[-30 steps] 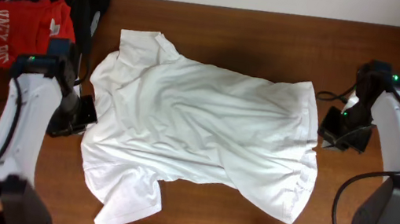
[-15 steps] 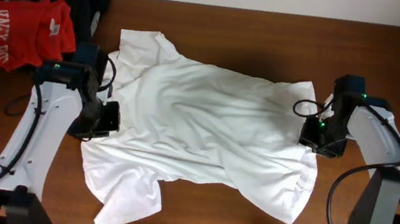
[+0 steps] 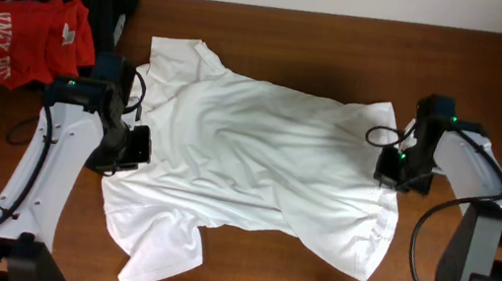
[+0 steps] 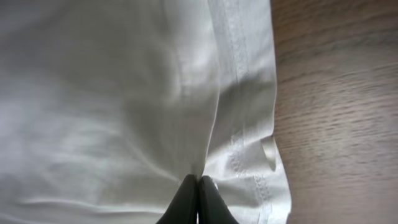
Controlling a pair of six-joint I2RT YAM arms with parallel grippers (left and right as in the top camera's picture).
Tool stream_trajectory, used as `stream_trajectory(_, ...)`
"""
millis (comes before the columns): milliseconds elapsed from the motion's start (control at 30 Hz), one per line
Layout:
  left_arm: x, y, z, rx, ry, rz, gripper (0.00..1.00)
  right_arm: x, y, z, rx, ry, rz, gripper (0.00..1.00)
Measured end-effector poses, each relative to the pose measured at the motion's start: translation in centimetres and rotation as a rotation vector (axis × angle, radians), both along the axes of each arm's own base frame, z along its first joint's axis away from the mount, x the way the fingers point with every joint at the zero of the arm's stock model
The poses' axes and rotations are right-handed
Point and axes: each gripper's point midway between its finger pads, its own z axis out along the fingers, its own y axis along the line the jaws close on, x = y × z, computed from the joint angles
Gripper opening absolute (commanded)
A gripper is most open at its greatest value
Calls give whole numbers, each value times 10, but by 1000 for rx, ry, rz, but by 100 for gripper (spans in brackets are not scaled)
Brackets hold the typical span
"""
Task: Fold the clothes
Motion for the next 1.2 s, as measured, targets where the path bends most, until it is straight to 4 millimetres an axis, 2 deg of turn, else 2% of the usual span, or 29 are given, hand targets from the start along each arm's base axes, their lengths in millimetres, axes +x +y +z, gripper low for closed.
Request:
stream_trajectory(33,0,0,0,0,0,0,7,9,-3,12,-3,-20,-7,4)
stream_trajectory(67,1,0,0,0,-3,0,7,21,-17,30,-36,-45,-41,4)
stream_trajectory(100,1,0,0,0,-3,0,7,23,-29,38,-60,-47,-68,4)
stream_trajectory(167,0,0,0,1,-2,0,8,24,-43,46,-75,-48,-100,4)
stream_trajectory(233,1,0,0,1,-3,0,12,30,-64,55,-96,-75,-150,4)
stream_trajectory(267,1,0,0,1,-3,-1,13,31,-71,61,-101,-81,-168,13)
stream_trajectory(300,1,0,0,1,-4,-3,14,31,-78,68,-106,-83,-183,47)
stream_trajectory(333,1,0,0,1,-4,-3,14,32,-84,76,-111,-88,-198,75)
stream_trajectory(400,1,0,0,1,-4,-3,13,27,-92,97,-116,-73,-219,79)
stream_trajectory(433,0,0,0,1,-2,-3,10,19,-92,107,-111,-46,-224,80)
stream_trajectory(567,-8,0,-1,2,30,-3,10,-5,-86,143,-96,31,-225,80)
stream_trajectory(600,-8,1,0,2,31,-3,10,-8,-85,147,-94,36,-225,80)
stream_trajectory(667,-13,0,0,-2,46,-3,10,-26,-77,151,-80,106,-213,75)
stream_trajectory(733,-16,-4,-3,-24,53,-6,10,-35,-69,147,-72,150,-191,75)
stream_trajectory(800,-23,-13,-21,-69,67,-23,11,-38,-63,137,-68,171,-173,77)
stream_trajectory(867,-32,-22,-44,-106,81,-42,11,-46,-57,112,-53,216,-161,76)
stream_trajectory(933,-41,-26,-58,-127,99,-44,11,-59,-48,78,-15,269,-157,74)
stream_trajectory(1000,-41,-27,-64,-137,91,-44,11,-70,-36,46,48,296,-149,74)
stream_trajectory(1133,-30,-20,-74,-92,64,-25,11,-95,-18,4,117,339,-145,73)
stream_trajectory(1167,-28,-18,-80,-77,72,-18,11,-101,-16,-4,125,347,-147,72)
stream_trajectory(1200,-26,-15,-88,-66,87,-9,11,-104,-14,-9,131,350,-146,66)
